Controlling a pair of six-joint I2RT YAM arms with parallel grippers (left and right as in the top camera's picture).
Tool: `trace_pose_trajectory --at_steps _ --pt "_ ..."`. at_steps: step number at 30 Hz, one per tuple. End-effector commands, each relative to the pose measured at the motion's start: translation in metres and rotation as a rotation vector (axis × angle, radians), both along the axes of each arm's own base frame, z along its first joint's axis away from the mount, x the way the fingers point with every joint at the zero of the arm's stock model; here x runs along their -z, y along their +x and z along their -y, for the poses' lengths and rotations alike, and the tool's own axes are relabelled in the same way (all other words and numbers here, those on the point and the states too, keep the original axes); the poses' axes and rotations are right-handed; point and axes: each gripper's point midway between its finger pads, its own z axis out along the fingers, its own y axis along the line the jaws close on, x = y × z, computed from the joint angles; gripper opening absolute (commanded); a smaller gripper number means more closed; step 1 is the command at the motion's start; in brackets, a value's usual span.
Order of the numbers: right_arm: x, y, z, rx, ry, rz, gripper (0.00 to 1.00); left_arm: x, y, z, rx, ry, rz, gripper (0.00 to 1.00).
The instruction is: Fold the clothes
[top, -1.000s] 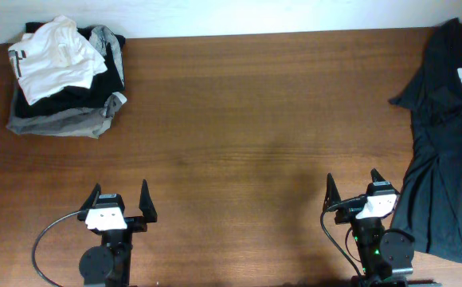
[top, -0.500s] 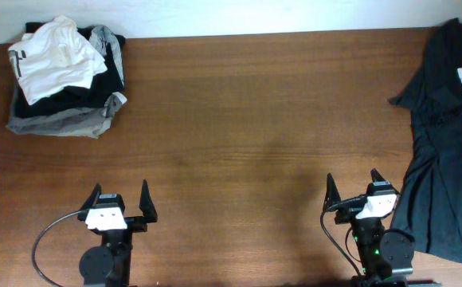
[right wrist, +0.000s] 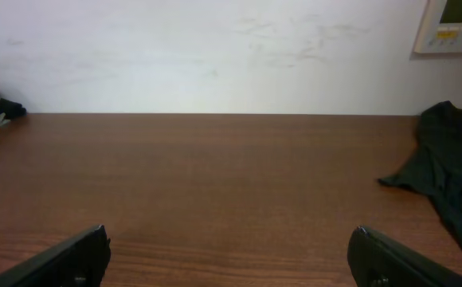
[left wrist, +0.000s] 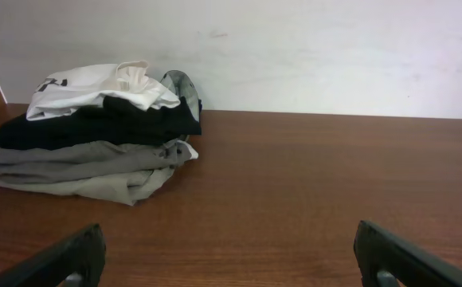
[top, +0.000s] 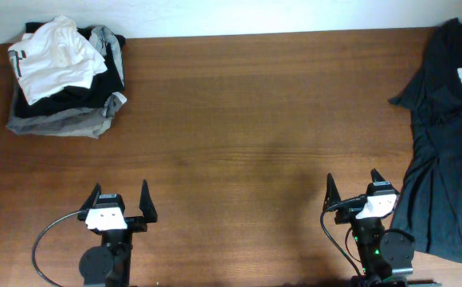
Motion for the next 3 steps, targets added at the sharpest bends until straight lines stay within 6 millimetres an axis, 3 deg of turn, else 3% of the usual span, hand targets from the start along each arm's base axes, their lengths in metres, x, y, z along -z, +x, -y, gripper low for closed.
trace_pose_trajectory --at_steps 1,3 --pt "0.002 -0.0002 0.001 0.002 0.0 -0.003 0.99 0.0023 0.0 0.0008 0.009 0.022 0.0 0.99" --pt "0.0021 -0.0002 0.001 0.002 0.0 -0.003 0.99 0.0023 0.0 0.0008 0.009 0.022 0.0 0.99"
